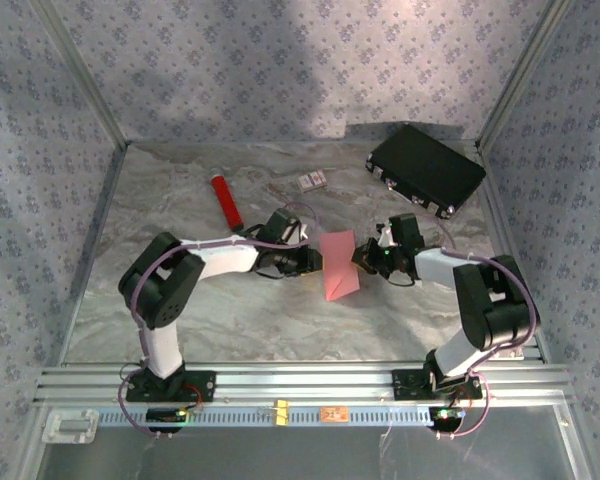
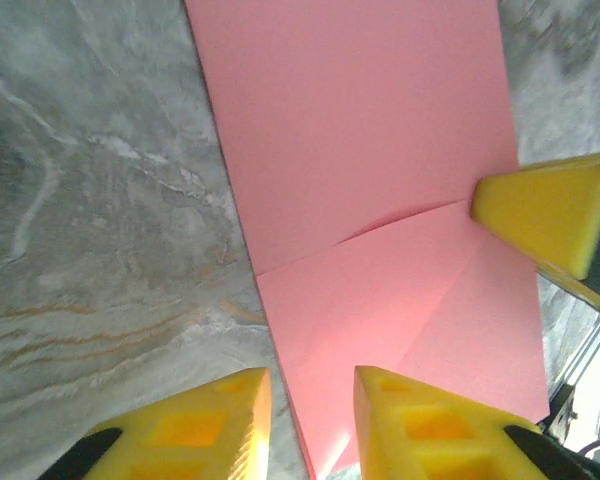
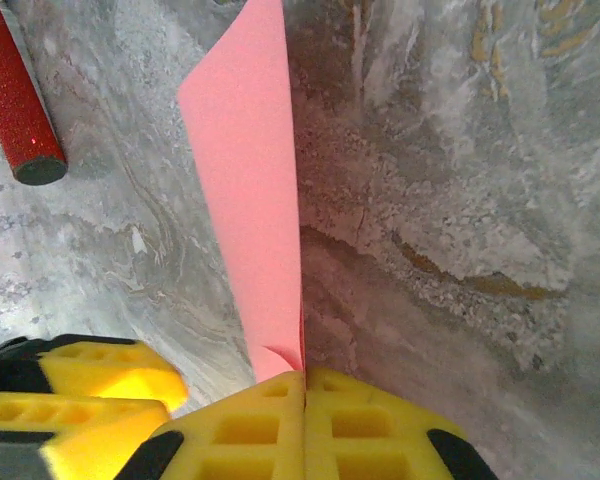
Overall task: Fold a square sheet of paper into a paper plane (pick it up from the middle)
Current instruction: Turn over the paper at the center of the table.
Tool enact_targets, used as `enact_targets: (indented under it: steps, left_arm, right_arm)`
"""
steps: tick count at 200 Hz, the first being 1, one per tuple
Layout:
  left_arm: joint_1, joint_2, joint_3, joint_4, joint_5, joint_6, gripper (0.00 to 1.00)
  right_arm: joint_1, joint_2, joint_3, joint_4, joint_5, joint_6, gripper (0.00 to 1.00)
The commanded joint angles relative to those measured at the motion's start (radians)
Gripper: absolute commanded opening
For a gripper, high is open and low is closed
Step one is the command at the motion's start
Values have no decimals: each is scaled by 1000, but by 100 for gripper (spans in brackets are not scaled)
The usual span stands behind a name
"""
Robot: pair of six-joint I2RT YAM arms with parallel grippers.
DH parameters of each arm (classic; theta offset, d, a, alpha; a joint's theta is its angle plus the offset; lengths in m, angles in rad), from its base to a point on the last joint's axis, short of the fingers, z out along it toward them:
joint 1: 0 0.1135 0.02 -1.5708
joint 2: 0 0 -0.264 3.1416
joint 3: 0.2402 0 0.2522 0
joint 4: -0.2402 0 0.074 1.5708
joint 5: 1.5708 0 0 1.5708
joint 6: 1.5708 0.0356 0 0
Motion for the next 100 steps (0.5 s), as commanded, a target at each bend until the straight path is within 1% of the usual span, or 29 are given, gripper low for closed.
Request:
enact_targets:
  steps: [1, 7, 11, 24, 57, 76, 100]
  left_arm:
    - [2, -87, -40, 27, -82, 3, 30]
    - [5, -101, -52, 29, -99, 2, 31]
    - [6, -114, -58, 30, -109, 0, 32]
    - [15, -147, -85, 37, -139, -3, 32]
    - [39, -231, -153, 75, -195, -26, 34]
    - [53, -279, -180, 82, -218, -32, 36]
    - [70, -334, -209, 78, -243, -32, 39]
  right_arm:
    - [9, -60, 67, -171, 70, -105, 6]
    - [14, -70, 82, -205, 86, -106, 7]
    - [16, -78, 92, -226, 97, -145, 7]
    - [31, -99, 118, -287, 136, -182, 7]
    - [69, -130, 190, -408, 226, -246, 7]
    - [103, -134, 237, -478, 307, -280, 7]
    - [168, -130, 308, -570, 456, -326, 7]
